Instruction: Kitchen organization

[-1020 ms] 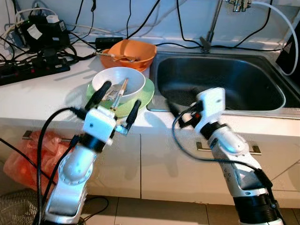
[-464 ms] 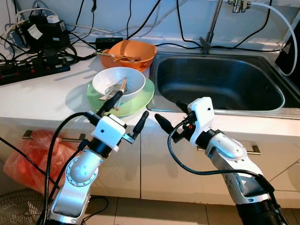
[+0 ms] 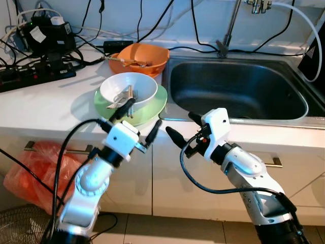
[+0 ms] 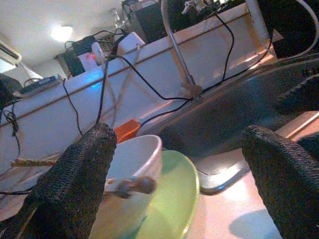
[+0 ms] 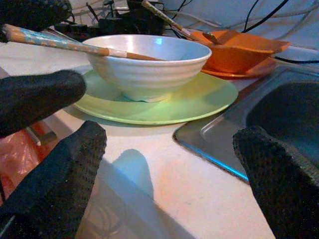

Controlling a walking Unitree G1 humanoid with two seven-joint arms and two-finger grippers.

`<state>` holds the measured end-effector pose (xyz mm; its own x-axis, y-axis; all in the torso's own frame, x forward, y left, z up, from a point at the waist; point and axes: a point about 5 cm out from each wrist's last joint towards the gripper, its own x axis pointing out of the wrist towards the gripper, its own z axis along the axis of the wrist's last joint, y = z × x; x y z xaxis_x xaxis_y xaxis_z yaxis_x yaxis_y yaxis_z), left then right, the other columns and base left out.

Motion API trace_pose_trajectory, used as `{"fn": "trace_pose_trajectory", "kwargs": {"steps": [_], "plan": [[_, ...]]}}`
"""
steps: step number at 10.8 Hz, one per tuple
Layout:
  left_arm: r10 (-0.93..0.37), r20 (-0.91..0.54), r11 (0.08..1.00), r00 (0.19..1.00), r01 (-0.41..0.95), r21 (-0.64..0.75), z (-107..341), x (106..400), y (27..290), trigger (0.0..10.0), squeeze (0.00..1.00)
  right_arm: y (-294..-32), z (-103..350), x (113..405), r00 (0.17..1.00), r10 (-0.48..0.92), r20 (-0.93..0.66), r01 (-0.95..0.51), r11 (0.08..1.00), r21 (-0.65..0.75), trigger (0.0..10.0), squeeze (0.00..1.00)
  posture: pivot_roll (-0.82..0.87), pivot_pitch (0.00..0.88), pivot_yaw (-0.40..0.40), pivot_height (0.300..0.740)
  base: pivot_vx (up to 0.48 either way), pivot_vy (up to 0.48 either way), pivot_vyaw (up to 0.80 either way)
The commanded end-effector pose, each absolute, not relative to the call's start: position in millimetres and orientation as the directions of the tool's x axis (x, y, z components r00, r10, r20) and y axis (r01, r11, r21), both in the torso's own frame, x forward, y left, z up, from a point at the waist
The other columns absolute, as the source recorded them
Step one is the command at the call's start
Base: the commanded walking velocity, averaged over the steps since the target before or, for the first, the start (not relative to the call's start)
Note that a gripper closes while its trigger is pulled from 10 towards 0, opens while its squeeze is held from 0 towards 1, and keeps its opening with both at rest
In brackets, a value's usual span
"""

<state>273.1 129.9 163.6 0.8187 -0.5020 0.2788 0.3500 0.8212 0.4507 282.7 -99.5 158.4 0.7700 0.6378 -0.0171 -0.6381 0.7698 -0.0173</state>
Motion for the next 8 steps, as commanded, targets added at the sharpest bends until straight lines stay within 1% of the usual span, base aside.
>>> {"fn": "trace_pose_trajectory", "kwargs": {"steps": [1,4,5,6,8], "plan": [[-0.493,0.284,0.822,0.823,0.333,0.462,165,276,132,10.0,0.00,-99,163,282,0.768,0.640,-0.005,-0.640,0.768,-0.022,10.0,0.00,0.05,0.002,-0.003,0.740,0.000,0.000,0.00],[-0.473,0.266,0.821,0.840,0.311,0.479,160,282,141,10.0,0.00,-98,161,279,0.741,0.671,-0.018,-0.672,0.741,0.000,10.0,0.00,0.04,0.000,-0.005,0.740,0.000,0.000,0.00],[-0.476,0.259,0.818,0.841,0.315,0.482,159,283,141,10.0,0.00,-98,161,278,0.734,0.679,-0.019,-0.679,0.734,0.008,10.0,0.00,0.04,0.000,-0.005,0.740,0.000,0.000,0.00],[-0.491,0.237,0.805,0.839,0.332,0.492,154,284,139,10.0,0.00,-96,163,275,0.711,0.703,0.003,-0.702,0.710,0.050,10.0,0.00,0.04,0.000,-0.003,0.740,0.000,0.000,0.00],[-0.503,0.234,0.794,0.832,0.338,0.505,154,286,137,10.0,0.00,-96,165,274,0.696,0.718,0.012,-0.717,0.695,0.063,10.0,0.00,0.04,0.000,-0.001,0.740,0.000,0.000,0.00]]}}
